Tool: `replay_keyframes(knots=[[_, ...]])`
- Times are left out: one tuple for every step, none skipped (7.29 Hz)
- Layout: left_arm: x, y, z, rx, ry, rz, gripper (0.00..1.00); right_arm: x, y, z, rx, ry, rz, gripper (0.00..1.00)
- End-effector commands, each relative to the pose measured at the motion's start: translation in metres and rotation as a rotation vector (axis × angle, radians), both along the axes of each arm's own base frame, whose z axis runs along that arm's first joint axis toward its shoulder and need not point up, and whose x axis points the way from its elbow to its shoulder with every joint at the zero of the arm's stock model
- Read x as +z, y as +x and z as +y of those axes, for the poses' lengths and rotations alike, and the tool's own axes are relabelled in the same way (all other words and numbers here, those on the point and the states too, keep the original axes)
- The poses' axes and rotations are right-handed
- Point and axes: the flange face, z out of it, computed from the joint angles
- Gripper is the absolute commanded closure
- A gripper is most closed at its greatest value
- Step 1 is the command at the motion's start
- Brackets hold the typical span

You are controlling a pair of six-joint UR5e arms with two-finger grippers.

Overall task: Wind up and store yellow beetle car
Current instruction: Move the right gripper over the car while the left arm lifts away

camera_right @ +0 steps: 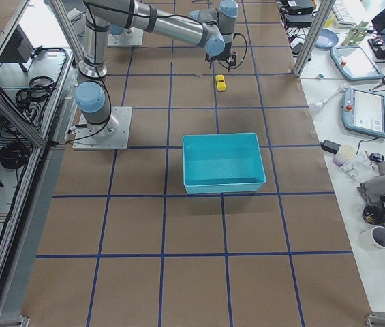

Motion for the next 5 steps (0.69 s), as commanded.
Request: replay_keyframes(knots=[[0.024, 0.001, 0.01, 0.062, -0.033, 0.017, 0.0, -0.034, 0.004, -0.002, 0.013, 0.042, -0.018, 0.0], [0.023, 0.001, 0.009, 0.103, -0.029, 0.058, 0.0, -0.043, 0.006, -0.002, 0.015, 0.054, -0.035, 0.0], [0.022, 0.002, 0.007, 0.107, -0.027, 0.063, 0.0, -0.053, 0.007, -0.006, 0.014, 0.048, -0.038, 0.0], [0.018, 0.004, 0.015, 0.104, 0.014, 0.044, 0.0, -0.058, 0.006, -0.005, 0.015, 0.059, -0.036, 0.0], [0.02, 0.004, 0.018, 0.104, 0.036, 0.036, 0.0, -0.057, 0.007, -0.005, 0.015, 0.056, -0.037, 0.0]])
